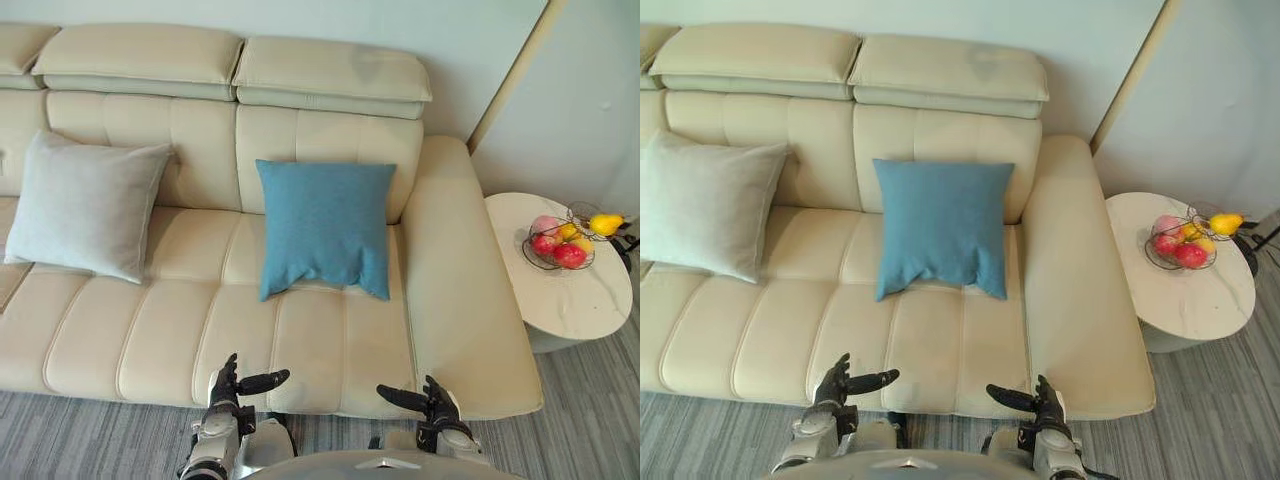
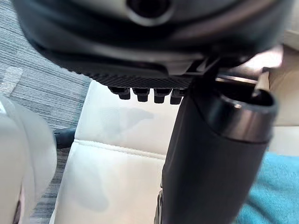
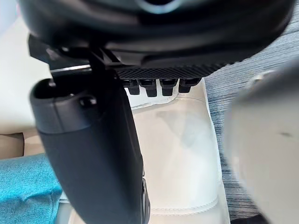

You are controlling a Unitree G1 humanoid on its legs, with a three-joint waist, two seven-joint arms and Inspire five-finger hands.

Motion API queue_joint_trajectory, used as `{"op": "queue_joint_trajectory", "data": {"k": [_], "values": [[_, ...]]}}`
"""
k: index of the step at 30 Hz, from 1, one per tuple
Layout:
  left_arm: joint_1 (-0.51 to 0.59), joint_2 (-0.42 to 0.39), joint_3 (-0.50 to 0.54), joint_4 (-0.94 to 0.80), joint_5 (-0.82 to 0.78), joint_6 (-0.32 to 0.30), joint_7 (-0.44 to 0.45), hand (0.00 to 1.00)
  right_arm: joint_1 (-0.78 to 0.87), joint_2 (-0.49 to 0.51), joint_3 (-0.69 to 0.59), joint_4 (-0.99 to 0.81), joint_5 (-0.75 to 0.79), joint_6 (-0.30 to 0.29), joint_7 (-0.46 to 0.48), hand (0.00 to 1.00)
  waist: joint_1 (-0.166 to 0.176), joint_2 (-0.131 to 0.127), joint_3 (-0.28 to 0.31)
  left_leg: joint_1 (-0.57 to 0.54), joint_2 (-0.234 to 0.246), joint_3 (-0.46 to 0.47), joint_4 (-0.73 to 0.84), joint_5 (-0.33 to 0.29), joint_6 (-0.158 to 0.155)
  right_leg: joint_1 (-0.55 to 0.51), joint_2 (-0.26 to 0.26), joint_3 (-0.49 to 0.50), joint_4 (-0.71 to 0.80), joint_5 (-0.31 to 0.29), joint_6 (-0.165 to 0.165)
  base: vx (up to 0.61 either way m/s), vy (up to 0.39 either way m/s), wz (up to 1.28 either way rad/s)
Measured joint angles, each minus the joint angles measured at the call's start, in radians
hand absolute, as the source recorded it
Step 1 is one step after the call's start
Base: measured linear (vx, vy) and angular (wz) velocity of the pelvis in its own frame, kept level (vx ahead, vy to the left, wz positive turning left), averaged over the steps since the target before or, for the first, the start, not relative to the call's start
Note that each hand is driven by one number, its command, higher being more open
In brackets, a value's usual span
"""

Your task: Pick up cushions and gather them together orderly.

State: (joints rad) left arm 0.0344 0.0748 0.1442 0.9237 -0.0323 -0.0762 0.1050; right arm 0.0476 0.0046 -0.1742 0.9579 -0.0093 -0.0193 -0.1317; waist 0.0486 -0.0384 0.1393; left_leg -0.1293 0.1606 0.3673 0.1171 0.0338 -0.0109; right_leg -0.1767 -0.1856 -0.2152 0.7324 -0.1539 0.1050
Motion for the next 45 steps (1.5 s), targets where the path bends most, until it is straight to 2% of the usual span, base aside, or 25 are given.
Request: {"op": "queue_joint_trajectory", "data": {"k": [1,2,5,6,7,8,9,10,11,12,13,15,17,18,19,21,23,28,29,39,45], "values": [[0.005,0.001,0.013,-0.016,0.0,-0.001,0.005,1.0,-0.007,0.005,-0.001,0.001,-0.001,-0.001,-0.001,1.0,0.008,-0.019,-0.011,-0.035,-0.012,-0.006,0.036,0.011,-0.009,0.048,-0.004,0.002,-0.062,-0.036,0.019,-0.06,-0.16,0.07],[0.005,-0.006,0.028,-0.016,0.0,-0.001,0.01,1.0,-0.02,0.004,-0.002,0.0,-0.002,-0.001,-0.003,1.0,0.021,-0.026,-0.015,-0.052,-0.012,0.001,0.051,0.015,-0.011,0.071,0.008,0.0,-0.133,-0.073,0.011,-0.09,-0.194,-0.12],[0.013,-0.035,0.027,-0.015,0.0,0.0,0.02,1.0,-0.059,-0.006,-0.002,-0.002,-0.002,-0.005,-0.02,1.0,0.042,0.008,-0.019,-0.117,0.001,0.005,0.047,0.056,-0.023,0.13,0.066,-0.013,-0.371,-0.119,-0.037,-0.14,-0.145,-0.15],[0.007,-0.048,0.025,-0.014,0.0,0.0,0.019,1.0,-0.072,-0.01,-0.002,-0.001,-0.002,-0.005,-0.026,1.0,0.049,0.024,-0.011,-0.14,0.011,-0.004,0.044,0.076,-0.025,0.142,0.085,-0.027,-0.43,-0.121,-0.041,-0.23,-0.154,0.29],[-0.005,-0.065,0.015,-0.004,0.001,0.001,0.019,1.0,-0.08,-0.019,-0.003,0.0,-0.002,-0.005,-0.028,1.0,0.045,0.055,0.01,-0.153,0.029,-0.035,0.037,0.104,-0.033,0.161,0.114,-0.055,-0.467,-0.097,-0.057,-0.26,-0.11,0.66],[-0.008,-0.068,-0.007,-0.002,0.001,0.002,0.019,1.0,-0.075,-0.016,-0.003,0.001,-0.001,0.0,-0.034,1.0,0.042,0.071,0.016,-0.152,0.033,-0.071,-0.017,0.171,-0.043,0.172,0.135,-0.098,-0.486,-0.082,-0.073,-0.26,-0.09,0.83],[-0.009,-0.067,-0.009,-0.002,0.001,0.002,0.02,1.0,-0.066,-0.01,-0.004,0.003,-0.001,0.001,-0.036,1.0,0.041,0.068,0.018,-0.145,0.032,-0.08,-0.05,0.2,-0.06,0.173,0.137,-0.123,-0.491,-0.078,-0.08,-0.26,-0.059,0.82],[-0.013,-0.065,-0.008,-0.008,0.001,0.002,0.02,1.0,-0.063,-0.006,-0.005,0.011,-0.001,0.002,-0.039,1.0,0.042,0.065,0.021,-0.14,0.038,-0.073,-0.032,0.176,-0.066,0.175,0.137,-0.145,-0.486,-0.076,-0.087,-0.19,-0.038,0.44],[-0.008,-0.065,-0.005,-0.018,0.001,0.002,0.022,1.0,-0.064,0.0,-0.008,0.011,0.0,0.007,-0.05,1.0,0.044,0.052,0.029,-0.128,0.038,-0.072,0.044,0.092,-0.055,0.164,0.125,-0.147,-0.468,-0.074,-0.099,-0.16,-0.017,0.2],[-0.008,-0.064,-0.005,-0.019,0.002,0.002,0.022,1.0,-0.065,0.0,-0.01,0.01,0.0,0.007,-0.052,1.0,0.045,0.05,0.03,-0.127,0.038,-0.072,0.056,0.081,-0.054,0.161,0.121,-0.146,-0.465,-0.073,-0.101,-0.09,0.034,-0.08],[-0.008,-0.061,-0.004,-0.02,0.003,0.002,0.021,1.0,-0.069,-0.004,-0.024,0.009,0.0,0.007,-0.055,1.0,0.044,0.046,0.032,-0.11,0.037,-0.073,0.136,0.008,-0.051,0.144,0.099,-0.134,-0.45,-0.067,-0.104,-0.09,0.074,-0.14],[-0.008,-0.063,-0.004,-0.014,0.003,0.002,0.019,1.0,-0.069,-0.013,-0.047,0.012,-0.004,0.008,-0.057,1.0,0.036,0.04,0.034,-0.058,0.037,-0.076,0.198,-0.084,-0.055,0.126,0.069,-0.113,-0.444,-0.048,-0.085,-0.09,0.134,-0.19],[-0.005,-0.066,-0.002,0.003,0.005,0.001,0.019,1.0,-0.069,-0.019,-0.053,0.013,-0.013,0.008,-0.055,1.0,0.03,0.051,0.028,0.003,0.027,-0.084,0.134,-0.112,-0.072,0.124,0.065,-0.095,-0.47,-0.021,-0.065,-0.04,0.168,-0.2],[-0.002,-0.063,-0.001,0.013,0.005,0.003,0.018,1.0,-0.072,-0.025,-0.057,0.02,-0.019,0.008,-0.055,1.0,0.027,0.053,0.026,0.019,0.013,-0.085,0.088,-0.097,-0.085,0.125,0.063,-0.085,-0.488,-0.005,-0.055,-0.06,0.208,-0.2],[-0.001,-0.048,-0.005,0.024,0.005,0.003,0.018,1.0,-0.07,-0.01,-0.066,0.032,-0.031,0.009,-0.051,1.0,0.02,0.029,0.012,0.036,-0.017,-0.071,0.014,-0.059,-0.074,0.13,0.054,-0.081,-0.558,0.039,-0.04,-0.06,0.214,-0.13],[0.001,-0.022,-0.015,0.038,0.005,0.003,0.018,1.0,-0.066,-0.001,-0.079,0.054,-0.03,0.01,-0.045,1.0,0.012,0.012,0.004,0.058,-0.052,-0.067,-0.05,-0.027,-0.053,0.16,0.046,-0.085,-0.634,0.09,-0.021,-0.03,0.202,0.03],[0.015,-0.019,-0.017,0.046,0.006,0.01,0.019,1.0,-0.062,-0.004,-0.083,0.069,-0.03,0.011,-0.045,1.0,0.0,0.014,0.002,0.09,-0.078,-0.068,-0.071,-0.02,-0.044,0.198,0.031,-0.086,-0.67,0.112,-0.005,-0.02,0.138,0.07],[0.038,0.001,-0.019,0.074,0.009,0.014,0.015,1.0,-0.057,-0.005,-0.117,0.101,-0.029,0.013,-0.036,1.0,-0.002,0.028,-0.017,0.145,-0.107,-0.074,-0.129,0.006,-0.029,0.239,0.022,-0.089,-0.689,0.122,-0.002,-0.02,0.058,0.04],[0.039,0.042,-0.003,0.145,0.026,0.021,-0.003,1.0,-0.073,-0.044,-0.124,0.169,-0.028,0.018,-0.024,1.0,-0.012,0.016,-0.065,0.203,-0.127,-0.116,-0.204,0.054,-0.027,0.3,0.032,-0.101,-0.767,0.163,-0.009,0.0,0.0,0.0],[0.039,0.043,-0.003,0.146,0.04,0.022,-0.003,1.0,-0.07,-0.043,-0.157,0.171,-0.028,0.019,-0.023,1.0,-0.019,0.017,-0.065,0.205,-0.125,-0.112,-0.205,0.053,-0.028,0.302,0.033,-0.102,-0.766,0.165,-0.006,0.0,0.0,-0.01],[0.063,0.046,-0.003,0.162,0.049,0.043,-0.004,1.0,-0.01,-0.042,-0.161,0.164,-0.026,0.041,-0.023,1.0,-0.035,0.034,-0.055,0.237,-0.111,-0.064,-0.21,0.038,-0.035,0.321,0.039,-0.077,-0.767,0.166,-0.004,-0.01,-0.009,-0.16]]}}
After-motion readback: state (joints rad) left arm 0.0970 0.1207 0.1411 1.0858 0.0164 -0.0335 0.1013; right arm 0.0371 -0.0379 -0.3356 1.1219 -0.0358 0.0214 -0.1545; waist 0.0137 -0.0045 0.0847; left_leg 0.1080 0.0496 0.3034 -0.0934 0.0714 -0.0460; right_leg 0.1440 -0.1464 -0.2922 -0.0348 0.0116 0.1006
